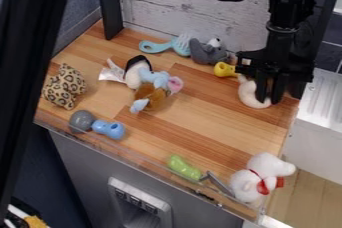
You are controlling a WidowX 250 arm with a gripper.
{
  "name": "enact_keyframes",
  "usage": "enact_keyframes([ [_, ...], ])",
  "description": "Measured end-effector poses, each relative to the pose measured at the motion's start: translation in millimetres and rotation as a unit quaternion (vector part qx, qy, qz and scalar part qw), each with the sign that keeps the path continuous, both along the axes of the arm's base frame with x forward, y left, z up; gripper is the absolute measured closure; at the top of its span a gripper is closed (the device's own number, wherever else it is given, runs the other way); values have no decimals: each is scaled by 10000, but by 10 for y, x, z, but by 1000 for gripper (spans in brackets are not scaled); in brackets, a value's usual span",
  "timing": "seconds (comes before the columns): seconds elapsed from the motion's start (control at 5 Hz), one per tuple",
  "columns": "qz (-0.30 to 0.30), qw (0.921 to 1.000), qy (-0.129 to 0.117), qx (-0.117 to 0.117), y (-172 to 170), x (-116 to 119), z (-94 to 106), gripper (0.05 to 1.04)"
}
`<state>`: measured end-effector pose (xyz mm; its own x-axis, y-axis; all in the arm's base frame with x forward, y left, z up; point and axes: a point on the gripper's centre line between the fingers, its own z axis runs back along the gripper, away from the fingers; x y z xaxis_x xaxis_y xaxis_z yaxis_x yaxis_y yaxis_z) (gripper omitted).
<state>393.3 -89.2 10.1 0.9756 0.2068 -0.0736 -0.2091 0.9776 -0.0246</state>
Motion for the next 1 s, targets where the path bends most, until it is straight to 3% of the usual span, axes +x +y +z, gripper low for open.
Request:
enact_keyframes([
  [0.2, -317, 9995, -8, 1, -2, 9, -8, 1009],
  [0.4, -342, 9994, 5, 15, 0, 21, 0, 1027],
  [0.8, 249, 9997, 67, 43, 4, -2, -7, 1027],
  [1.0, 299, 9992, 244, 76, 0, -33, 44, 1027],
])
